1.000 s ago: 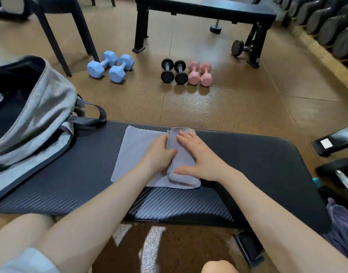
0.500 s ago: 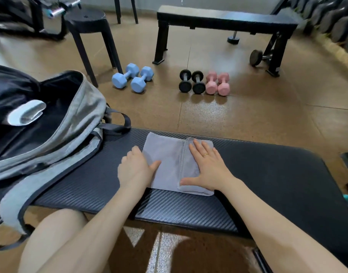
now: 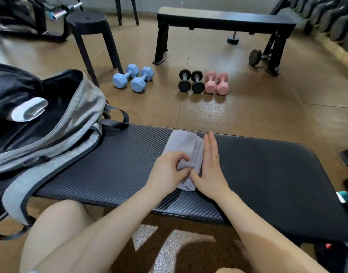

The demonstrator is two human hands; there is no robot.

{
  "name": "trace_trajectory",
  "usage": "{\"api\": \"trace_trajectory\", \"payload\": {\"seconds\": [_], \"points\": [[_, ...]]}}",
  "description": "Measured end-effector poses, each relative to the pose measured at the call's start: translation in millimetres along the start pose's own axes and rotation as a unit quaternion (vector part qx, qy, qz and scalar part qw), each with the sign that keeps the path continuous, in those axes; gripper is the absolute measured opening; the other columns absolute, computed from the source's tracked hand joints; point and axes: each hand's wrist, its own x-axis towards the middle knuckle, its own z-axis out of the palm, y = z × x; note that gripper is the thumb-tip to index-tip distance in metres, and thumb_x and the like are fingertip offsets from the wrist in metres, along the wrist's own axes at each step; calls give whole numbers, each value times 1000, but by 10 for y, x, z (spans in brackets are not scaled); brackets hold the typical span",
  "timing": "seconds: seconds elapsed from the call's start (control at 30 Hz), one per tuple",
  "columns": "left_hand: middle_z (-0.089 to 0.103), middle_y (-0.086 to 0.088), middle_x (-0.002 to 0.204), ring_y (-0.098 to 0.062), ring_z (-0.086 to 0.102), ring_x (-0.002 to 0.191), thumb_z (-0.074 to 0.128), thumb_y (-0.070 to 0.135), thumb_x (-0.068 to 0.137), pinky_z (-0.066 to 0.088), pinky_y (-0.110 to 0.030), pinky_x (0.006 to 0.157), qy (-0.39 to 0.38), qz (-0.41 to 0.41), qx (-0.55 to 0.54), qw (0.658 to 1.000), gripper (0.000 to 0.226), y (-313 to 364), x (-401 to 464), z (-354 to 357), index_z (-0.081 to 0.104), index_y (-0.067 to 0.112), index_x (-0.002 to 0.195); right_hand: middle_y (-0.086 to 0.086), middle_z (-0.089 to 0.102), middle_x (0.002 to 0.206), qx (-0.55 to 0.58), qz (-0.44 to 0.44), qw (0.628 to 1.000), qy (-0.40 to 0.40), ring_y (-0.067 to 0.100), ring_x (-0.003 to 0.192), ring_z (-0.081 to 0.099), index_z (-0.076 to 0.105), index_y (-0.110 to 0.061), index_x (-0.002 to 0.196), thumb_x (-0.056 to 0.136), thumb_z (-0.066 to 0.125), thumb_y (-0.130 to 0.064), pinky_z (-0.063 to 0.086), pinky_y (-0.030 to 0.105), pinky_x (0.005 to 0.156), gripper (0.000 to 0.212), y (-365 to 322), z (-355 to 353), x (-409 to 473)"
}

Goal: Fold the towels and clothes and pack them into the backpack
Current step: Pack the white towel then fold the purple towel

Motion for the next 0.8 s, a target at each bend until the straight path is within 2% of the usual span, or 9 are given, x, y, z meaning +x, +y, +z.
{"api": "trace_trajectory", "payload": {"seconds": [0.1, 0.2, 0.33, 0.43, 0.5, 0.57, 0.67, 0.73, 0.8], "points": [[68, 0, 91, -19, 61, 92, 63, 35, 80, 38, -34, 97, 4, 86, 84, 993, 31, -184, -117, 182, 67, 11, 101, 3, 0, 157, -110, -166, 979, -32, 20, 146, -2, 16, -23, 147, 80, 38, -16, 2, 29, 119, 71, 191, -246, -46], [65, 4, 110, -8, 49, 118, 54, 42, 82, 22, -35, 112, -30, 134, 72, 988, 40, -372, -242, 151, 63, 15, 109, 8, 19, 154, -163, -242, 952, -97, 23, 145, 11, 25, -12, 146, 95, 34, -40, 8, 36, 118, 59, 219, -314, 78], [38, -6, 147, -20, 25, 140, 52, 41, 87, 14, -39, 116, -105, 215, 138, 961, 52, -601, -363, 34, 46, 24, 136, -3, 10, 156, -235, -236, 917, -218, 8, 142, 0, 14, -23, 149, 88, 8, -64, -5, 26, 116, 74, 329, -287, 269], [16, -19, 153, -26, 11, 144, 45, 49, 92, 11, -35, 116, -109, 229, 155, 955, 50, -633, -339, -19, 41, 31, 139, -12, -9, 153, -276, -189, 910, -245, 9, 143, -7, -5, -29, 146, 74, -17, -75, -8, 31, 116, 86, 555, -334, 466], [9, -21, 154, -27, 4, 145, 40, 53, 93, 9, -35, 116, -120, 221, 172, 952, 50, -628, -318, -32, 34, 37, 140, -11, -9, 155, -289, -154, 913, -241, 12, 145, -7, -6, -31, 147, 67, -25, -77, -9, 33, 115, 94, 634, -422, 575], [4, -21, 154, -26, -1, 145, 40, 52, 93, 6, -33, 117, -132, 211, 172, 953, 51, -612, -308, -33, 33, 36, 141, -6, -8, 157, -305, -182, 906, -232, 15, 145, -10, 2, -29, 149, 71, -18, -78, -8, 38, 116, 94, 620, -492, 613], [1, -20, 154, -25, -4, 145, 42, 50, 93, 2, -29, 118, -134, 207, 177, 953, 56, -617, -319, -18, 30, 31, 144, 1, 1, 157, -299, -320, 871, -221, 18, 144, -1, 14, -26, 149, 80, 27, -75, -1, 41, 118, 86, 555, -487, 495], [-3, -12, 156, -17, -6, 145, 36, 56, 92, 3, -28, 117, -125, 176, 147, 965, 68, -613, -332, 1, 7, 31, 148, 6, 21, 155, -290, -378, 848, -231, 23, 142, 19, 23, -26, 146, 79, 41, -68, 12, 41, 117, 81, 548, -420, 412], [-4, -2, 156, -5, -5, 143, 31, 65, 88, 4, -22, 117, -120, 109, 69, 984, 80, -589, -332, 8, -15, 32, 144, 10, 39, 147, -271, -388, 855, -214, 29, 135, 37, 39, -23, 140, 82, 47, -58, 30, 44, 110, 68, 547, -350, 400]]}}
